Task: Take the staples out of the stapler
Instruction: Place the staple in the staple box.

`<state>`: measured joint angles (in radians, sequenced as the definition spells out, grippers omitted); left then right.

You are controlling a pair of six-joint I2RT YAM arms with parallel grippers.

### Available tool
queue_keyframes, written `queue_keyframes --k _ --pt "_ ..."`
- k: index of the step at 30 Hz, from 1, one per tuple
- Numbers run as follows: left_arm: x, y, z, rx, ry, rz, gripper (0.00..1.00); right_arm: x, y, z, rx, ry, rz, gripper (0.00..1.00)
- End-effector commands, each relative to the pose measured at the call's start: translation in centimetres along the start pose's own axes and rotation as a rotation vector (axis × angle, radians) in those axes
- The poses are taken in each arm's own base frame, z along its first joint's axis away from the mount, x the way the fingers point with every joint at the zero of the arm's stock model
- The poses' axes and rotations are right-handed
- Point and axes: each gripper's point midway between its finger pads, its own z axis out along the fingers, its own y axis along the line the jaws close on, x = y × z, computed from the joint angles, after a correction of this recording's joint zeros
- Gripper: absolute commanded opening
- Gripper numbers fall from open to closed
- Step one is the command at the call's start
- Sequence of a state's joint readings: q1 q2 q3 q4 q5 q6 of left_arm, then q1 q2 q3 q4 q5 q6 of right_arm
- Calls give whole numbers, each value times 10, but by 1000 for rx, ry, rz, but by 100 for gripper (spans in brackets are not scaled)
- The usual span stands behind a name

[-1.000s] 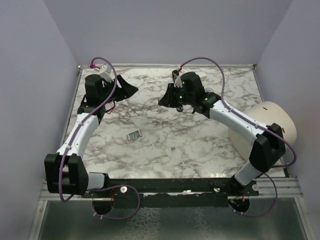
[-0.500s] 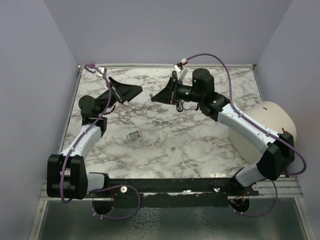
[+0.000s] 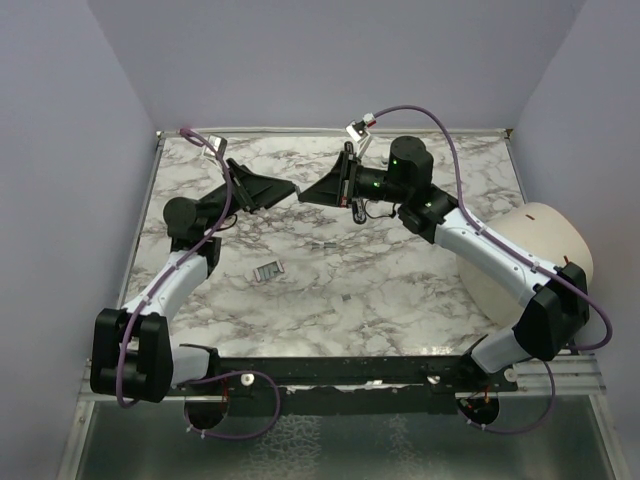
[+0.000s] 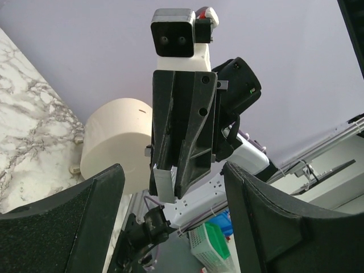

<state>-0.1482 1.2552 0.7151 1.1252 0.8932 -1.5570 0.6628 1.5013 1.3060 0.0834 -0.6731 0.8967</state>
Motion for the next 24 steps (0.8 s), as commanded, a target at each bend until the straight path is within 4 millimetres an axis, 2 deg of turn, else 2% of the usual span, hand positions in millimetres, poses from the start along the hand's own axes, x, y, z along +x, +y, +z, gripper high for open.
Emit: queue_keyframes --k 1,14,24 --pt "11 -14 0 37 44 46 72 1 18 -3 -73 12 -12 17" --pt "13 -21 -1 76 49 34 55 3 17 -1 -80 20 2 17" --pt "14 -20 0 82 58 20 49 3 17 0 -85 22 5 17"
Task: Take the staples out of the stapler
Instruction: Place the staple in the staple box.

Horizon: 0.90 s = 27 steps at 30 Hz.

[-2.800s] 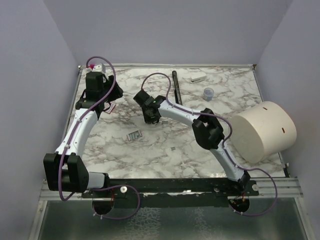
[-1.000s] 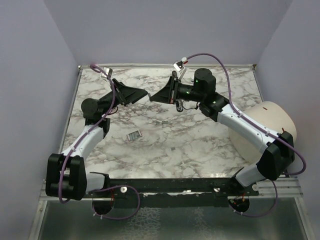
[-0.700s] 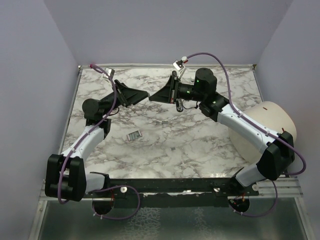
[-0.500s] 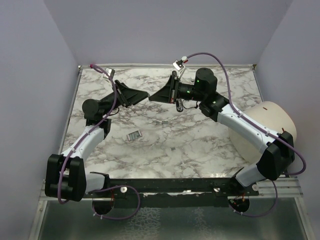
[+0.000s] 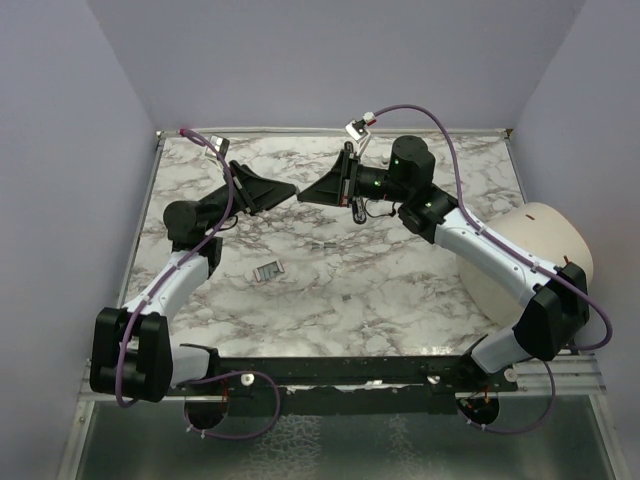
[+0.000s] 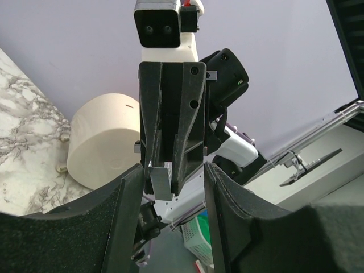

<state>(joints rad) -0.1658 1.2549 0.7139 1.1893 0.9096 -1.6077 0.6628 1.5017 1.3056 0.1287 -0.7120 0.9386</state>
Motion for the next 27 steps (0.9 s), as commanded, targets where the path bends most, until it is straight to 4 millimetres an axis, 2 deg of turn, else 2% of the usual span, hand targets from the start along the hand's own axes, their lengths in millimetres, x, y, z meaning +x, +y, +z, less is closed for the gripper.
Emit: queue_keyframes --k 1,18,27 --pt "7 -7 -1 35 28 23 48 4 5 1 -33 17 -6 17" --pt "8 -8 2 52 35 13 39 4 6 2 -42 22 -5 18" --pt "10 -6 3 54 40 11 28 5 6 1 -39 25 -3 18"
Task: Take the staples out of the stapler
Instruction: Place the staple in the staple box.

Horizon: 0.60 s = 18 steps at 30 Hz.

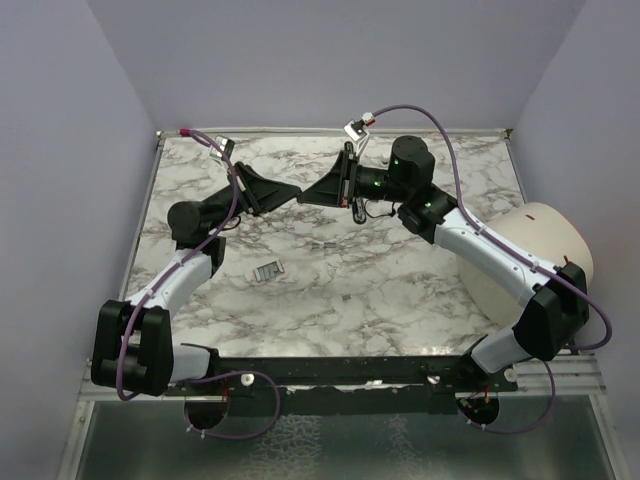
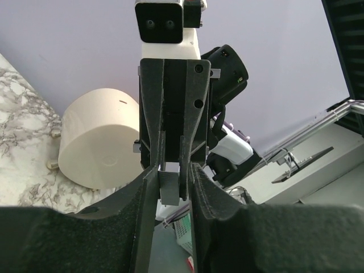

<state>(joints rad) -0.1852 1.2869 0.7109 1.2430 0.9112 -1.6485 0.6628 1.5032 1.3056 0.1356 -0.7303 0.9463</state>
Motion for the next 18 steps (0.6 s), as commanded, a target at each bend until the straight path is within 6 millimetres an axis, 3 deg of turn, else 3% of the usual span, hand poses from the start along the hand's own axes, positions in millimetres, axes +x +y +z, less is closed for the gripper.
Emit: queue_keyframes --k 1,10,18 --pt "5 -8 0 33 22 44 27 3 3 1 -25 13 -9 18" --pt "4 -9 0 35 17 48 19 2 2 0 -16 8 -13 19" --pt "5 -5 -1 13 7 56 15 2 1 -2 3 4 -30 35"
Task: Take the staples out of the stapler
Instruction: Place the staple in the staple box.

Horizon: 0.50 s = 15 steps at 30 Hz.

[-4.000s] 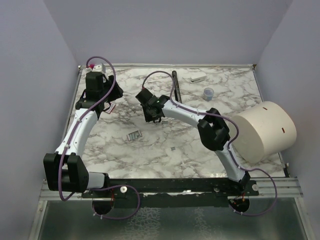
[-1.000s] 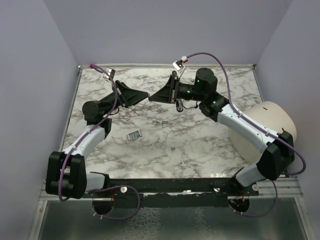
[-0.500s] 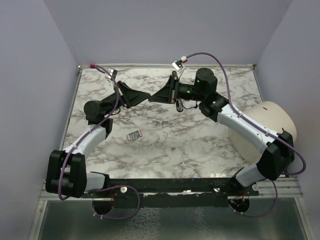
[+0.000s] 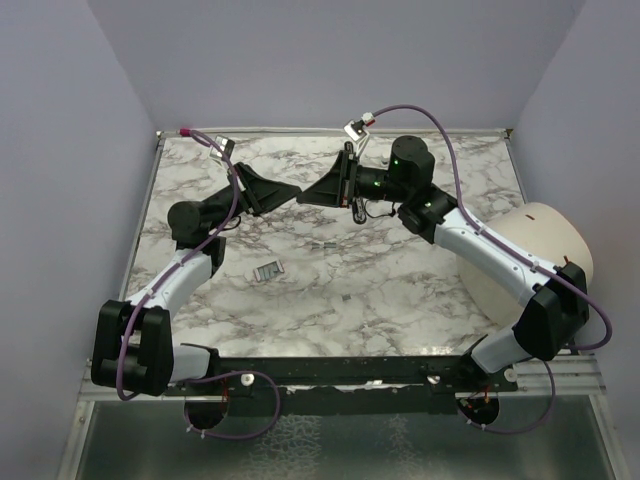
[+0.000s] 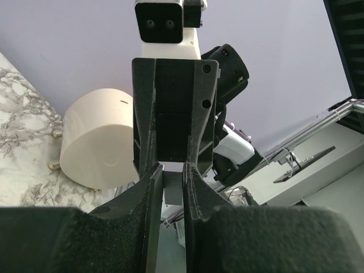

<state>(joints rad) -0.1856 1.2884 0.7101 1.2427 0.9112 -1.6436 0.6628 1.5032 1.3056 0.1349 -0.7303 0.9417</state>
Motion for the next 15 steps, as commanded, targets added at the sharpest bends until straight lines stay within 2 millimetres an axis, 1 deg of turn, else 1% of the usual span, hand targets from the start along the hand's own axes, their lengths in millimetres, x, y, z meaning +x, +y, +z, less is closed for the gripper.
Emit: queue_keyframes --k 1,5,7,8,9,10,11,13,15 --pt "5 -3 -2 0 7 47 15 1 1 -3 4 2 -36 38" --pt "8 9 -4 -58 13 53 15 -3 1 -16 46 -19 -90 53" --pt "11 21 -7 -126 21 51 15 -6 -3 -27 107 -33 -143 60" --pt "11 33 -11 -188 22 76 15 -8 -8 -35 159 -41 -174 62" --pt "13 50 -15 -277 19 29 15 -10 -12 -43 215 -52 -213 62" --pt "13 61 -22 -358 25 92 15 -13 -19 -54 291 -65 -251 62" --pt "15 78 -32 -473 27 101 15 -16 -26 -65 369 -79 -296 63" --pt "14 106 -58 -699 23 135 15 -23 -43 -93 541 -112 -386 63" --pt "17 125 -85 -877 23 148 15 -24 -59 -119 687 -137 -433 63"
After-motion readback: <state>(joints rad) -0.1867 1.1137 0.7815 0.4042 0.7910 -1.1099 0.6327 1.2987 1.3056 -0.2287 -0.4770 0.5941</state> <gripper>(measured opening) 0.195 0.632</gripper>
